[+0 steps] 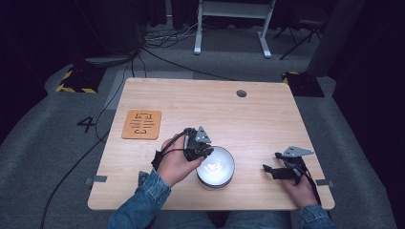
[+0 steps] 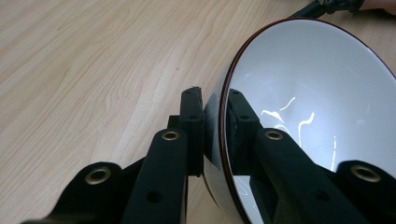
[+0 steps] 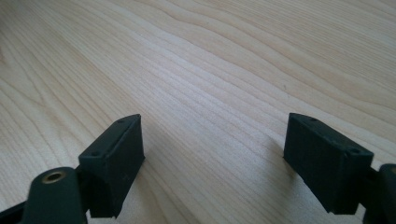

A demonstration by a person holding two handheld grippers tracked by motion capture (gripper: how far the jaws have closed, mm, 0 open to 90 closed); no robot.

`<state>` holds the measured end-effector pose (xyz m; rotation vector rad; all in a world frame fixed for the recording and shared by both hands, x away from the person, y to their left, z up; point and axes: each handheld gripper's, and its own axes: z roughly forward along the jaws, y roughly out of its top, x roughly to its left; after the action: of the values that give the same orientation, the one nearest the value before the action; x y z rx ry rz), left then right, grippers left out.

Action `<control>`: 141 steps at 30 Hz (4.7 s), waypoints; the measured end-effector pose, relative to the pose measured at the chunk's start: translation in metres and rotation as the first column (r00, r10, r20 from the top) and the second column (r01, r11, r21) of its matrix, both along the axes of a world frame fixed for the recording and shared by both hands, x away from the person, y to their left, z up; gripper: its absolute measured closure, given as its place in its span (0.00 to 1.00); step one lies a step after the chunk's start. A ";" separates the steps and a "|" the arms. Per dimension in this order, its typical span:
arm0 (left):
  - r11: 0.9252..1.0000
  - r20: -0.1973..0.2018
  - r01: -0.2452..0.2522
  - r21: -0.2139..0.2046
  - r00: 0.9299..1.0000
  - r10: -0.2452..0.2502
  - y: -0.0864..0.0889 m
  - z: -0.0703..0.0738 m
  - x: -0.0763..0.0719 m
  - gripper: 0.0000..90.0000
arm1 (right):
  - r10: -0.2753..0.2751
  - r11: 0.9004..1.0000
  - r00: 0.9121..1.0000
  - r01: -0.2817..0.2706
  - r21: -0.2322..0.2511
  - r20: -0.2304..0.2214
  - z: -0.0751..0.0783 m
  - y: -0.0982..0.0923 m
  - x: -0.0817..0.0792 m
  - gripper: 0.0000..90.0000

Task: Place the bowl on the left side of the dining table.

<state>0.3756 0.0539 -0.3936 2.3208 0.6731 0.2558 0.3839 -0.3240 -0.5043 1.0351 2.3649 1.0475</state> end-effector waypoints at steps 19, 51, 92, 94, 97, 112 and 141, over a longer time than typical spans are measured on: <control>1.000 -0.031 0.030 -0.006 0.999 -0.030 0.001 0.026 -0.002 0.90 | 0.001 1.000 1.000 -0.001 0.000 -0.001 0.000 0.000 0.000 0.22; 0.989 -0.012 -0.139 -0.058 0.990 0.138 0.036 0.066 0.034 0.90 | -0.002 1.000 1.000 0.002 -0.001 -0.001 0.000 0.001 0.000 0.22; 0.839 -0.047 -0.543 -0.037 0.840 0.541 0.158 0.061 0.107 0.90 | -0.004 1.000 1.000 0.004 0.003 -0.007 0.000 0.002 0.001 0.22; 0.828 -0.049 -0.559 -0.039 0.829 0.558 0.164 0.057 0.110 0.90 | -0.004 1.000 1.000 0.004 0.003 -0.007 0.000 0.002 0.001 0.22; 0.813 -0.031 -0.580 -0.044 0.814 0.579 0.171 0.054 0.111 0.90 | -0.004 1.000 1.000 0.004 0.003 -0.007 0.000 0.002 0.001 0.22; 0.739 -0.079 -0.672 -0.046 0.740 0.668 0.204 0.044 0.122 0.90 | -0.004 1.000 1.000 0.004 0.003 -0.006 0.000 0.002 0.001 0.22; 0.602 -0.222 -0.799 0.002 0.587 0.779 0.246 0.007 0.138 0.90 | -0.005 1.000 1.000 0.005 0.003 -0.006 0.000 0.002 0.001 0.22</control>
<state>0.5141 0.2996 -0.3868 1.8034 1.7867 0.3741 0.3844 -0.3221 -0.5040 1.0461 2.3652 1.0480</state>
